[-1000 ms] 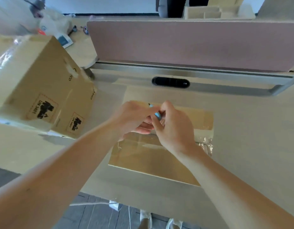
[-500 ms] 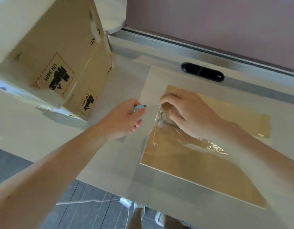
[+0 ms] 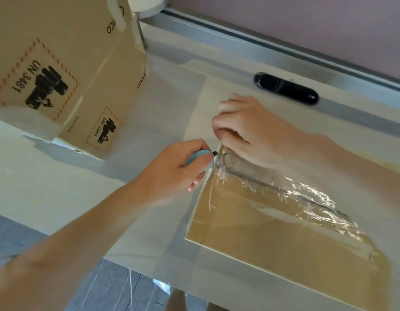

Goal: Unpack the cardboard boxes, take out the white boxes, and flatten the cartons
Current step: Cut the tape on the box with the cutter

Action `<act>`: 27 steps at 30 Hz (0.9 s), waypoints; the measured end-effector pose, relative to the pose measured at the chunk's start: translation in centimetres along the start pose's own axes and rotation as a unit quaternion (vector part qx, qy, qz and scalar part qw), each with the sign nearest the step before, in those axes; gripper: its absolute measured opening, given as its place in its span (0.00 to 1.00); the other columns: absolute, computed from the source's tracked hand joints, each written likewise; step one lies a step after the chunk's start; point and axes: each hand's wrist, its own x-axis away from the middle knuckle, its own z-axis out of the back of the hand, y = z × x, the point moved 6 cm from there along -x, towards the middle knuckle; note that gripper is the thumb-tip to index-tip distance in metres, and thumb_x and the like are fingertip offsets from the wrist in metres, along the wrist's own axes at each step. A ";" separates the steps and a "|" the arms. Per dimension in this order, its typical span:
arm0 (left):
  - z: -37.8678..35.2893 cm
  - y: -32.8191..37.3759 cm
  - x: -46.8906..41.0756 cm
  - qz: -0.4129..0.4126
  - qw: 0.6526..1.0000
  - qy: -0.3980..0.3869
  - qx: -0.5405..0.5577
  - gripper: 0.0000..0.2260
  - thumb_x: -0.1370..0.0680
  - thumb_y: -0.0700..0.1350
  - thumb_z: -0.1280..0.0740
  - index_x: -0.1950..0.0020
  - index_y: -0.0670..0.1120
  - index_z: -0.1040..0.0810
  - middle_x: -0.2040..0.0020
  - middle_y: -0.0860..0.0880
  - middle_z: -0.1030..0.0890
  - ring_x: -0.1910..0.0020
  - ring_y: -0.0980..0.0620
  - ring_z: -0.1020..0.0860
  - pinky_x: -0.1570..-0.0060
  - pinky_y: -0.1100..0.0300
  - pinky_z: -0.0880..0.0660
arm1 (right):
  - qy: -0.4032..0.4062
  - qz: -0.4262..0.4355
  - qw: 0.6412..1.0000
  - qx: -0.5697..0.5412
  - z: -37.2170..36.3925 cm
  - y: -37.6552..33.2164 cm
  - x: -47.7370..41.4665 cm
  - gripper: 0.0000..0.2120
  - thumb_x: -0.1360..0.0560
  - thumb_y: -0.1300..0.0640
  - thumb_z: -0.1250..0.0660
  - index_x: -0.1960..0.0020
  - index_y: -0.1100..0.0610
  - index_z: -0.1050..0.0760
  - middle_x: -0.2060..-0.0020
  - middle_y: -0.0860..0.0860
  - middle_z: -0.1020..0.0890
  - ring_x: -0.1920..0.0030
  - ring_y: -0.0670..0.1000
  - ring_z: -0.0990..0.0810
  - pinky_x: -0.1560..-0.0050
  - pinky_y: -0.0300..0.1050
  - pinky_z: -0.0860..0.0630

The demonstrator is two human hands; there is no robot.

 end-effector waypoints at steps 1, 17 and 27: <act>0.0 0.1 0.0 -0.001 1.000 0.001 -0.003 0.10 0.16 0.42 0.37 0.57 0.42 0.24 0.68 0.41 0.25 0.73 0.53 0.27 0.72 0.64 0.30 | 0.000 -0.006 1.000 -0.007 -0.2 0.1 -0.3 0.15 0.18 0.56 0.40 0.61 0.56 0.25 0.64 0.47 0.29 0.55 0.50 0.32 0.47 0.52 0.31; 0.4 1.6 -1.2 -0.064 0.980 -0.006 -0.190 0.13 0.18 0.50 0.40 0.60 0.45 0.28 0.66 0.44 0.25 0.72 0.56 0.32 0.72 0.57 0.35 | 0.056 -0.040 0.996 -0.065 -1.5 0.3 -1.6 0.25 0.15 0.55 0.39 0.71 0.55 0.33 0.70 0.43 0.34 0.61 0.48 0.32 0.51 0.54 0.30; 0.9 2.1 -2.1 -0.048 0.976 -0.058 -0.203 0.15 0.21 0.50 0.39 0.61 0.39 0.28 0.67 0.38 0.28 0.71 0.48 0.33 0.67 0.46 0.33 | 0.060 -0.033 0.997 -0.035 -1.9 0.4 -1.8 0.25 0.15 0.54 0.40 0.69 0.61 0.27 0.68 0.53 0.27 0.61 0.55 0.27 0.54 0.60 0.28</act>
